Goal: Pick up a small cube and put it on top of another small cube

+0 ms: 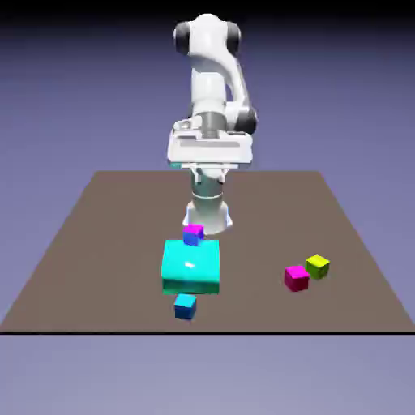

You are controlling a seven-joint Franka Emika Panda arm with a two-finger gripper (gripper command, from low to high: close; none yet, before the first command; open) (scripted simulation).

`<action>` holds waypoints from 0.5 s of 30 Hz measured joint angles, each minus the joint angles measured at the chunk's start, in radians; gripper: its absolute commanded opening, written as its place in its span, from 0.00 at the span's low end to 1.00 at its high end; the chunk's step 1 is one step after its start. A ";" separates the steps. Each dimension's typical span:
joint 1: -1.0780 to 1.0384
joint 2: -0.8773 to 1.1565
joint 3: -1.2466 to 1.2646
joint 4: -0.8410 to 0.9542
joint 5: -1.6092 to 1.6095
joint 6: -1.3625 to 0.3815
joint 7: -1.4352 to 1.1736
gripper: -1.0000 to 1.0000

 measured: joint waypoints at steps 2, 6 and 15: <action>-0.008 0.072 -0.003 0.041 0.005 -0.047 0.012 0.50; -0.024 0.217 -0.010 0.124 0.016 -0.141 0.035 0.50; -0.061 0.544 -0.025 0.310 0.040 -0.353 0.088 0.50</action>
